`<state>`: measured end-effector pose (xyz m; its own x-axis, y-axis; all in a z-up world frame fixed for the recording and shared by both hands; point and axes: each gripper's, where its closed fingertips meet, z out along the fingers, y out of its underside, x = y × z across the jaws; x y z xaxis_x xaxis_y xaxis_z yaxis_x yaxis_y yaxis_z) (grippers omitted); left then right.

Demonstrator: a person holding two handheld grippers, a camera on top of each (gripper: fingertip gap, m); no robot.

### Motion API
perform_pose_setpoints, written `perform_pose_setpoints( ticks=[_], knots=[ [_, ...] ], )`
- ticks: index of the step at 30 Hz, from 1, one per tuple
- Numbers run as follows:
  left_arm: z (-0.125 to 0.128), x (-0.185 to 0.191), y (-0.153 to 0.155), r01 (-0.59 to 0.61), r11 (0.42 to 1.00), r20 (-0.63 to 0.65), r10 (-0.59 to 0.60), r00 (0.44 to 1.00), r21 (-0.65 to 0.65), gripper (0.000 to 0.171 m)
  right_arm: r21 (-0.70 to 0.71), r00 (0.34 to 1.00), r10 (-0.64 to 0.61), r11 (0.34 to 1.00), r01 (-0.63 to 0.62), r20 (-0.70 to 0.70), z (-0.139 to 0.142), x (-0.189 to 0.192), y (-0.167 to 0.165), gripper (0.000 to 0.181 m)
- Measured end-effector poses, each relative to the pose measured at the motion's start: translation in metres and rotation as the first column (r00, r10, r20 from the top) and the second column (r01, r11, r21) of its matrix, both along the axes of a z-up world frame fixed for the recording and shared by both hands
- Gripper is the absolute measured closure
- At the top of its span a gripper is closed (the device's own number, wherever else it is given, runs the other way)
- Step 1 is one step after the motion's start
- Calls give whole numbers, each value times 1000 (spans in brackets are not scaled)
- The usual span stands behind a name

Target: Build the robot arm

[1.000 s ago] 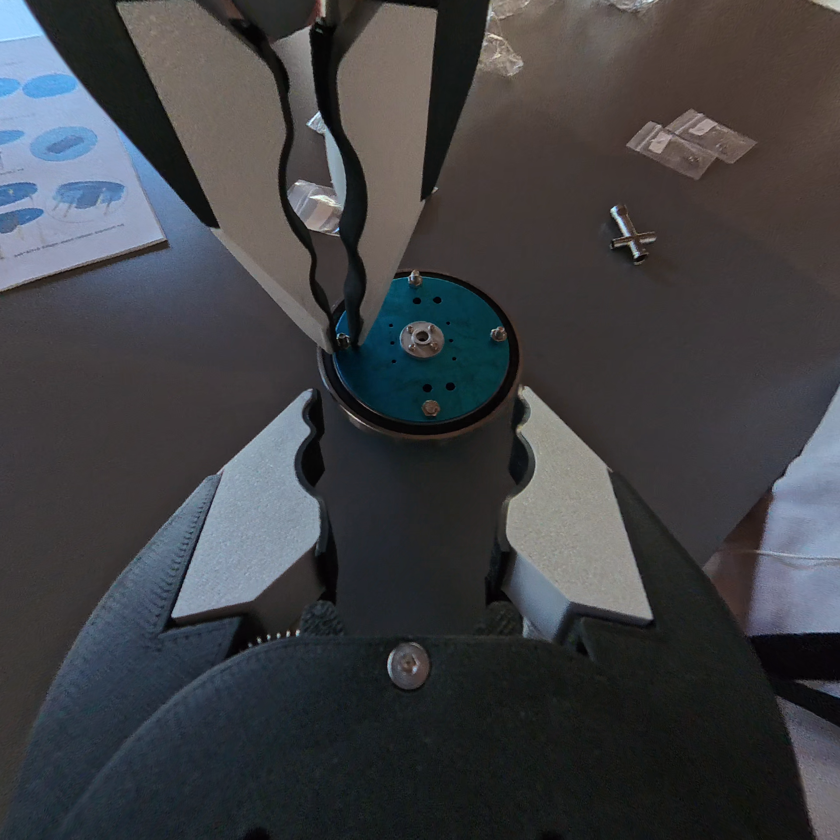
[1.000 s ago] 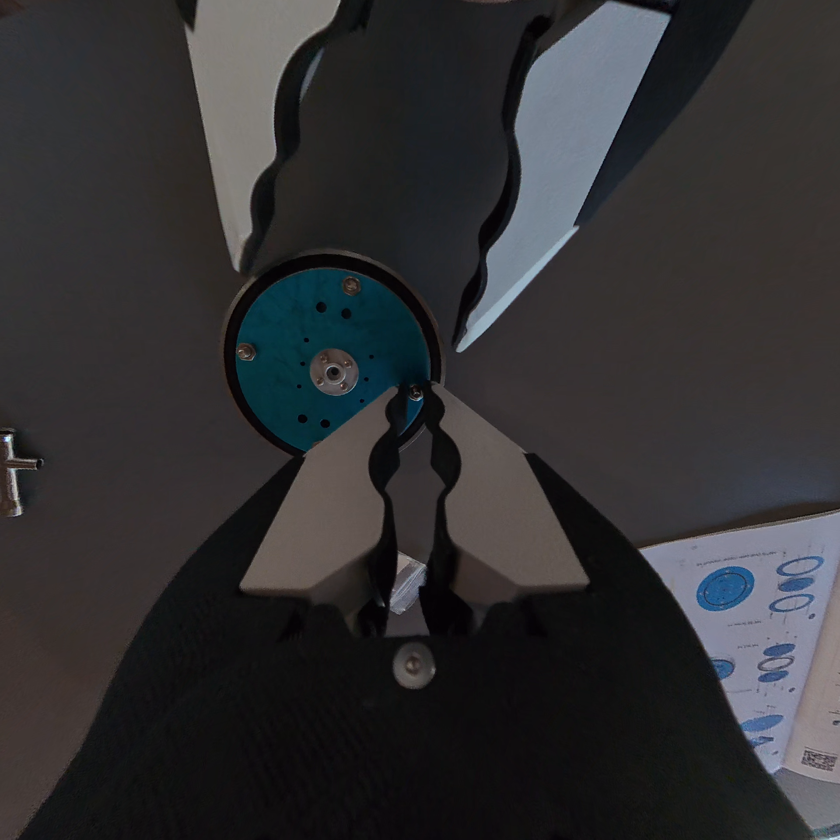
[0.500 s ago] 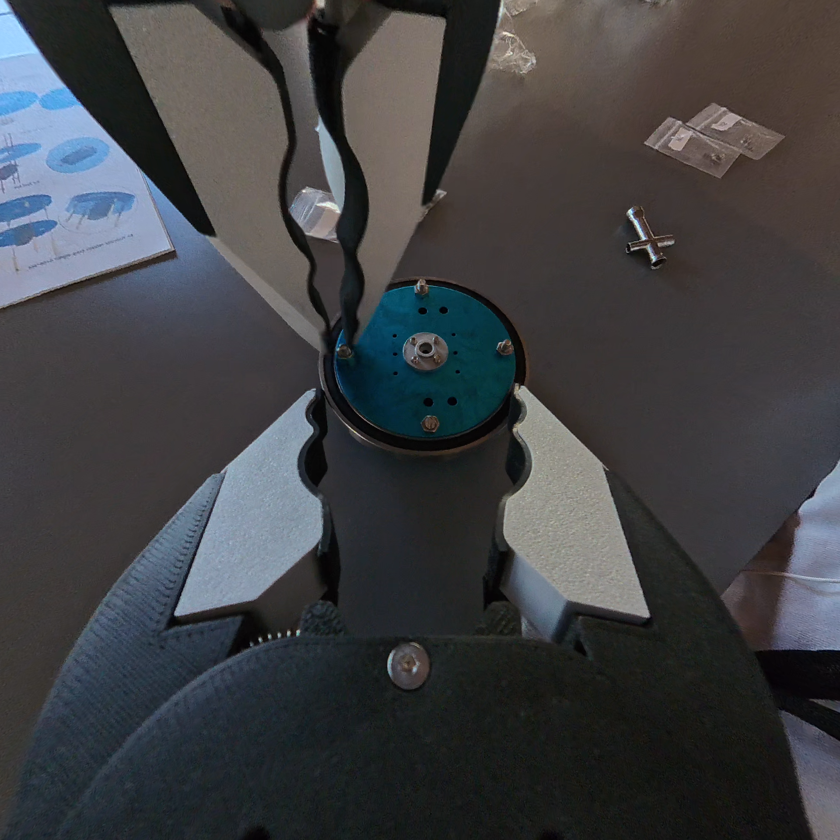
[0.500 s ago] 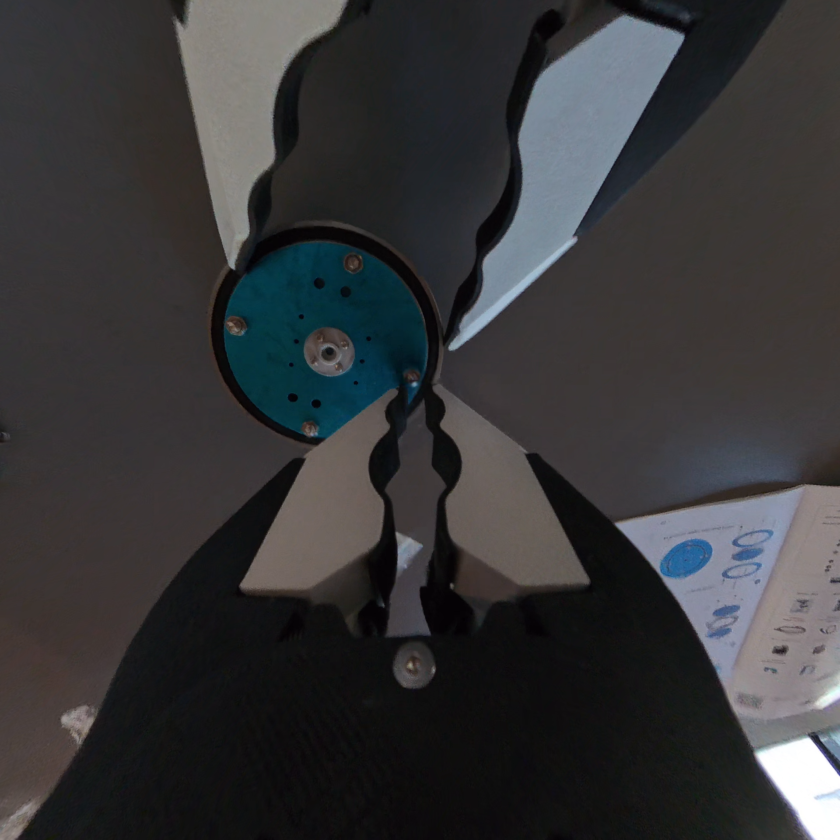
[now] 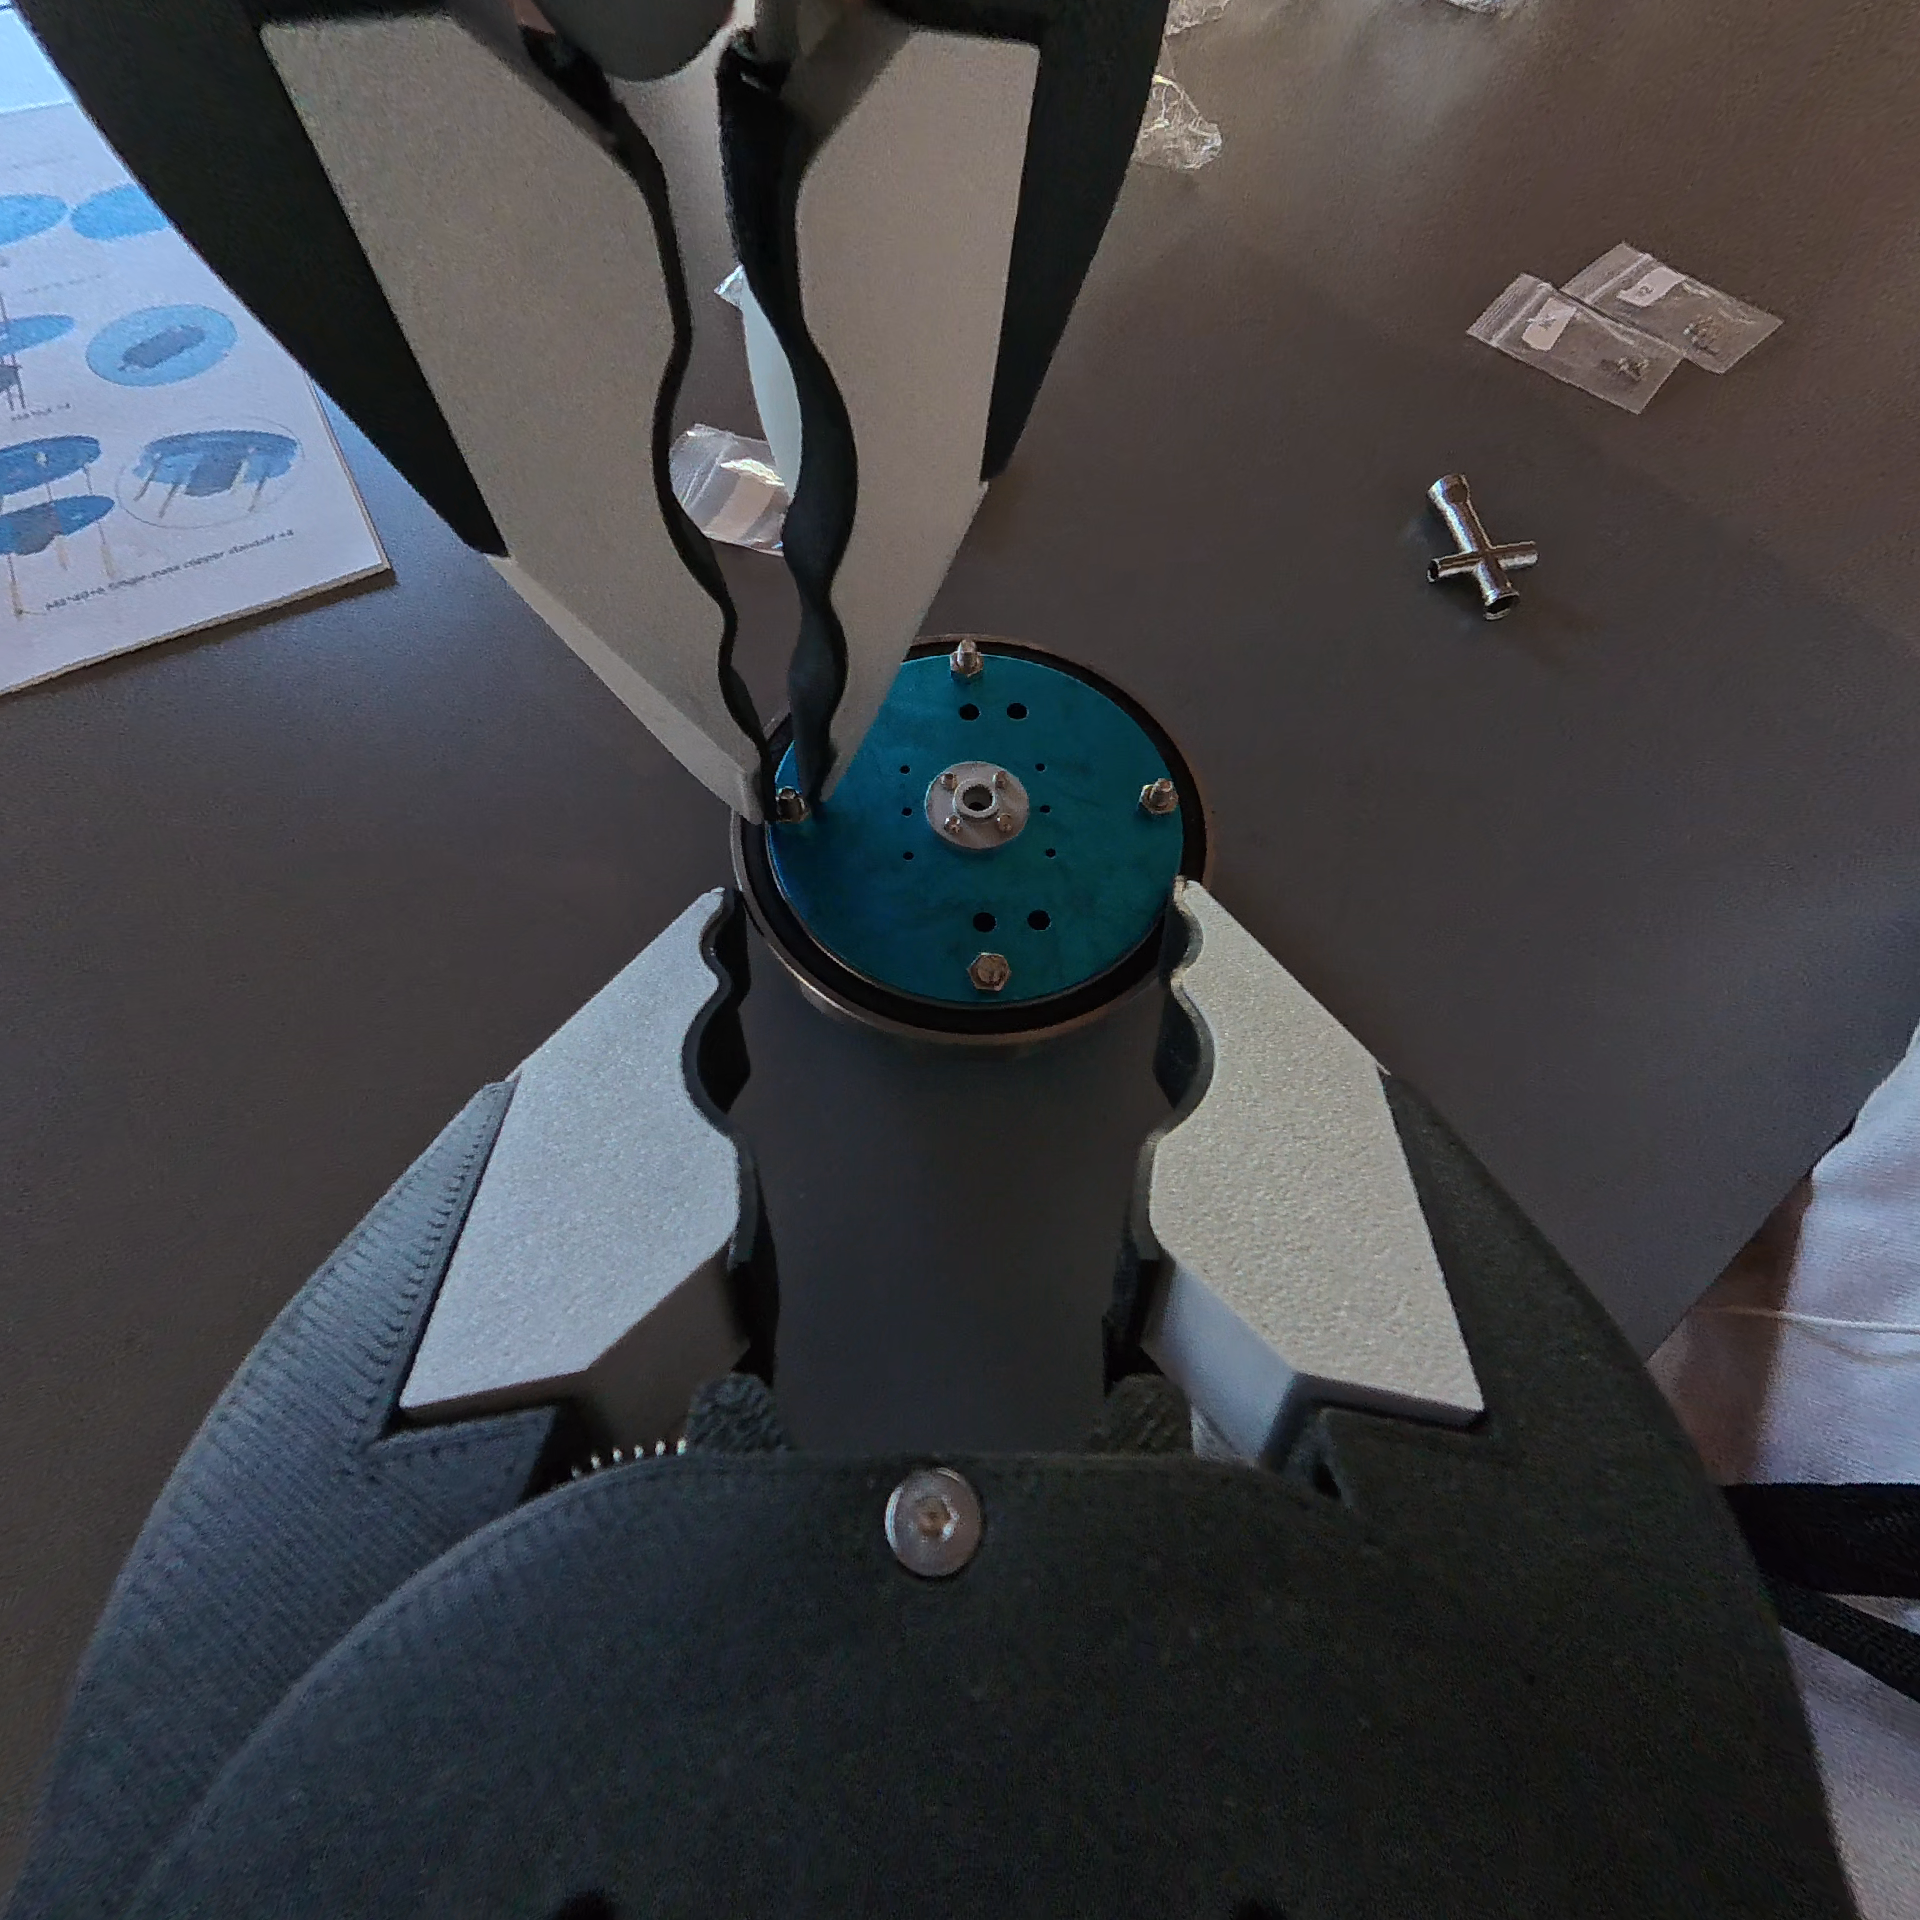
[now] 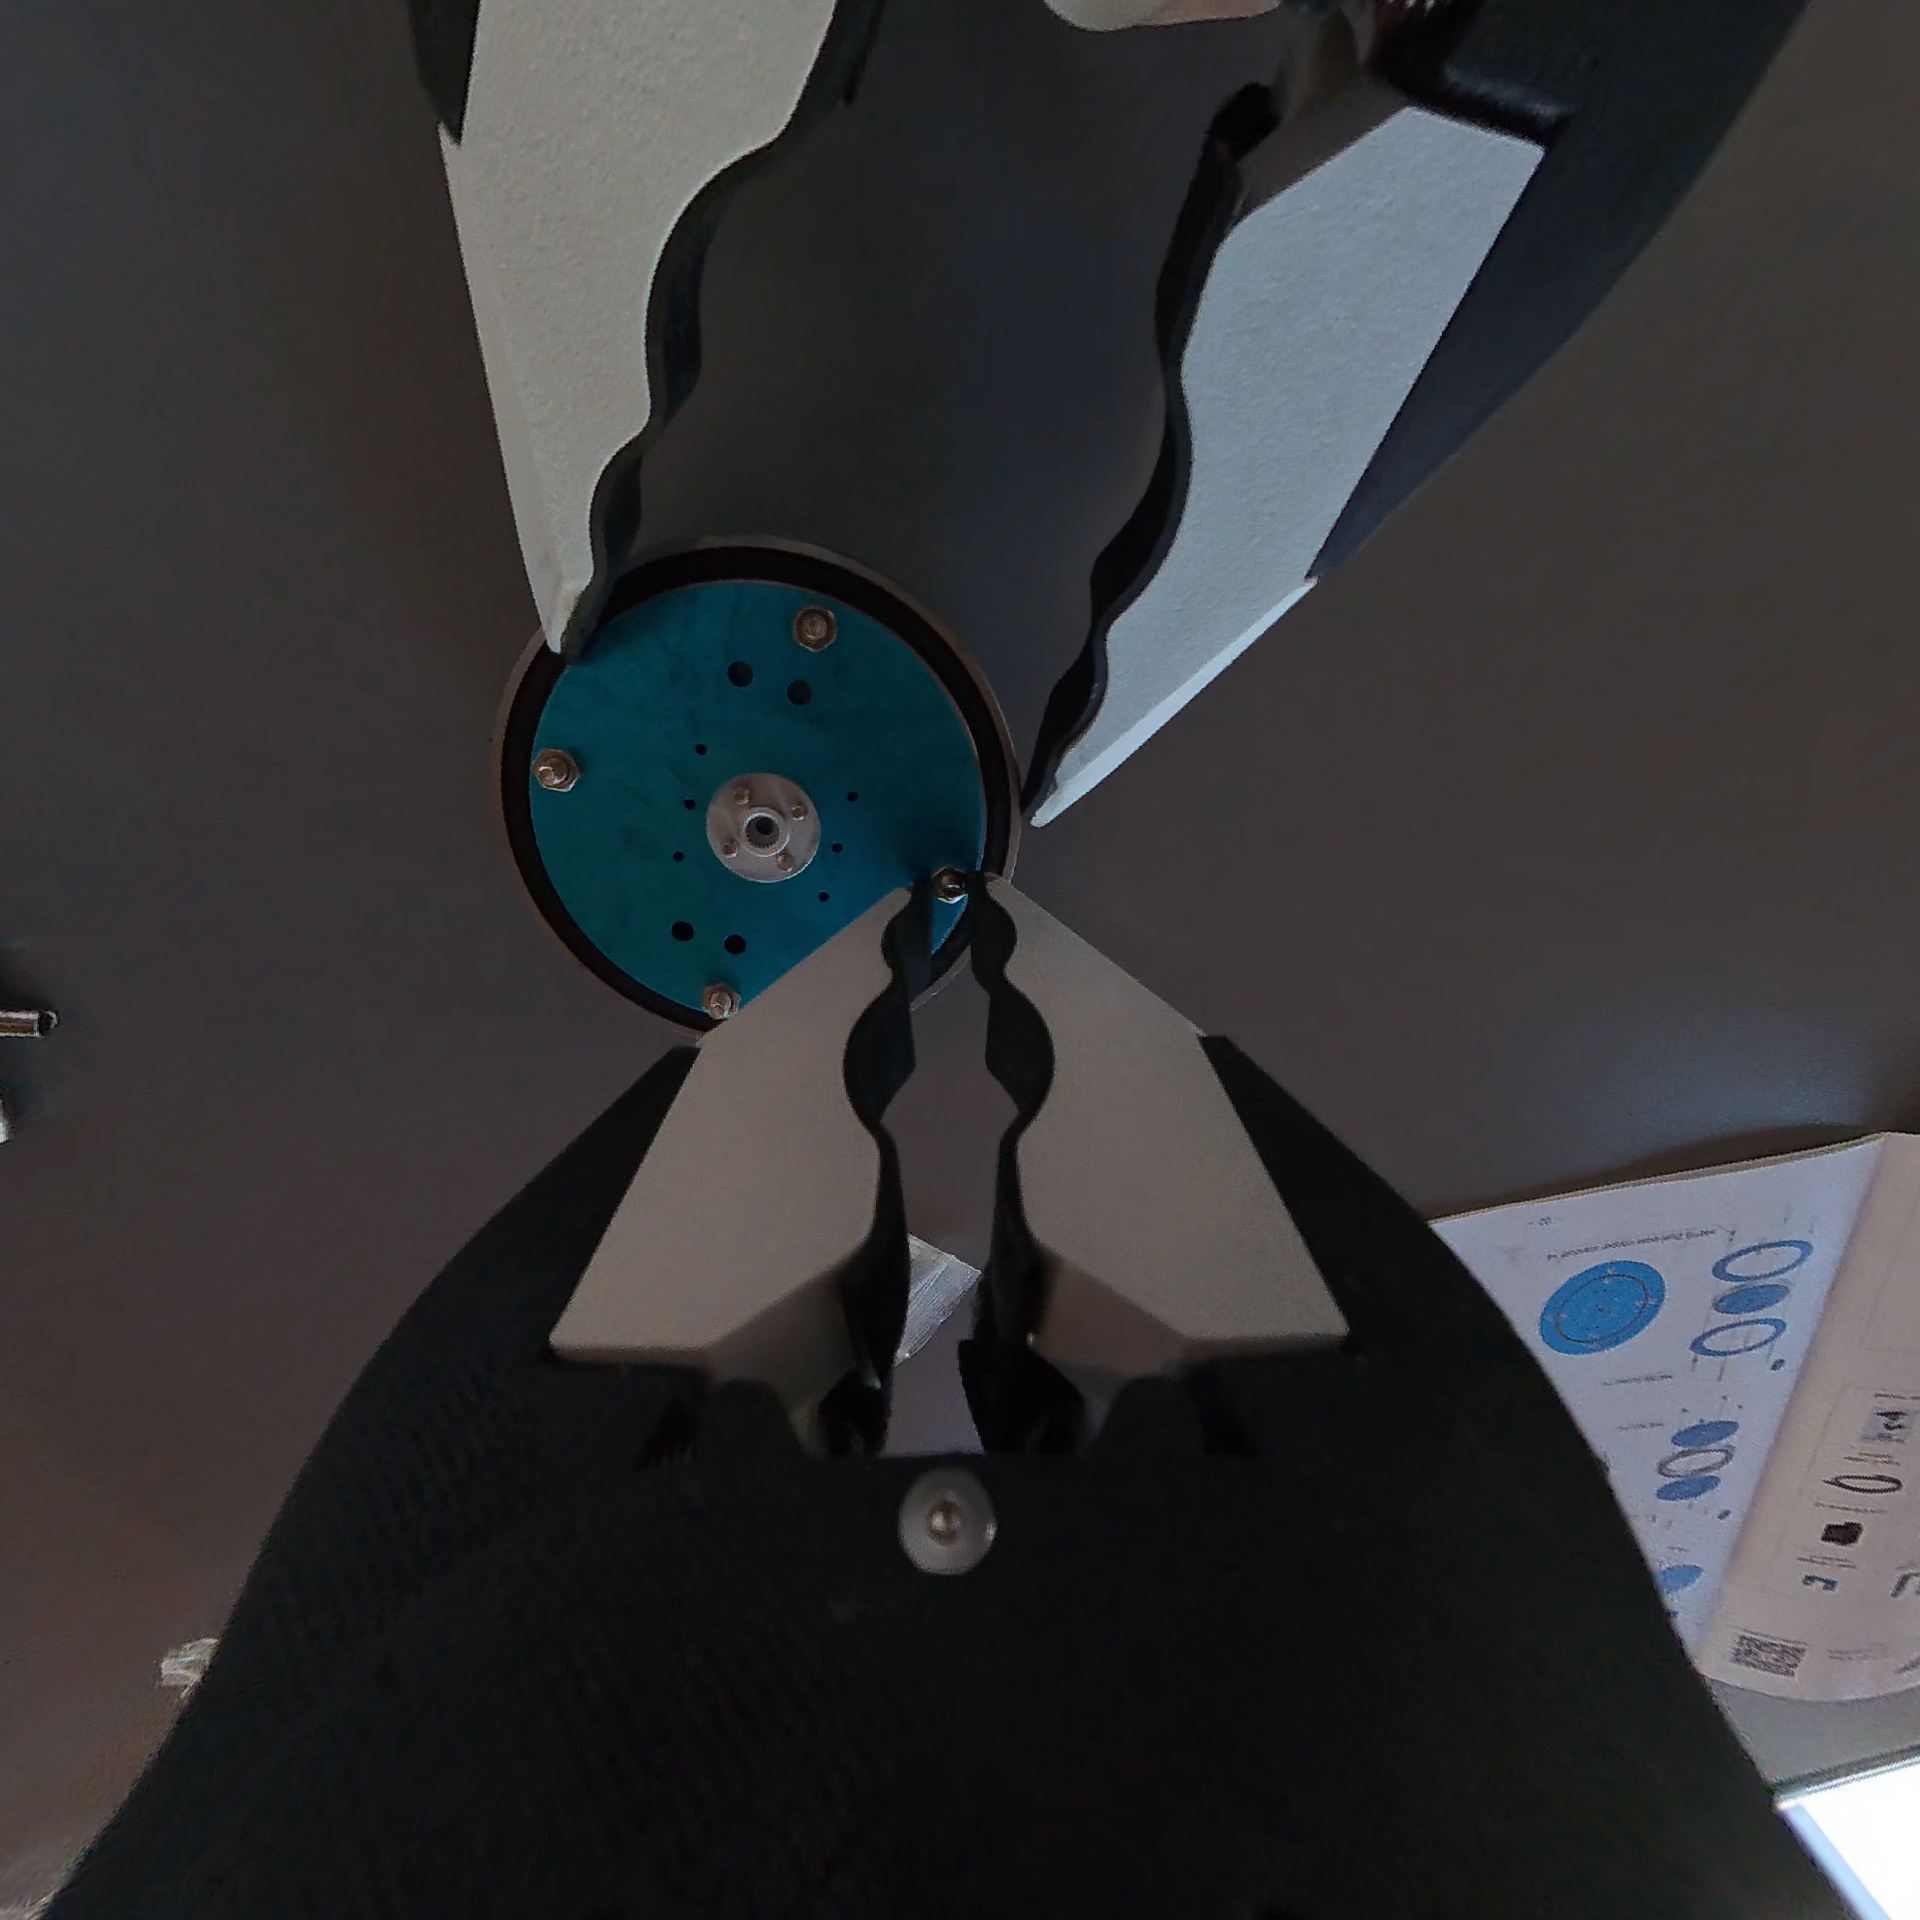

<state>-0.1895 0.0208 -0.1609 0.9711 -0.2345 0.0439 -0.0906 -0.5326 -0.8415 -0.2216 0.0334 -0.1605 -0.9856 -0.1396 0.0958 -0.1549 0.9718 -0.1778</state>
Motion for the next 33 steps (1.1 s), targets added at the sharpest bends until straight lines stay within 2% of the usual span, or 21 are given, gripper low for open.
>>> perform_pose_setpoints(
  ticks=[10,21,25,29,33],
  knots=[
    [-1,0,1,7,1000,13,-7,1000,-8,91,-15,994,-89,996,90,59,0,0,-1,175],
    [-1,0,1,11,1000,19,-11,1000,-11,91,5,990,-107,994,107,86,-1,1,0,176],
    [-2,0,3,10,1000,25,-9,1000,-16,90,-15,973,-206,978,208,107,-1,0,0,176],
    [-2,0,4,1,1000,25,-1,1000,-16,90,-63,928,-348,932,358,130,-1,-1,0,176],
    [-2,0,5,-9,1000,22,9,1000,-16,89,-57,890,-450,889,454,78,-1,-1,2,178]
  ],
)
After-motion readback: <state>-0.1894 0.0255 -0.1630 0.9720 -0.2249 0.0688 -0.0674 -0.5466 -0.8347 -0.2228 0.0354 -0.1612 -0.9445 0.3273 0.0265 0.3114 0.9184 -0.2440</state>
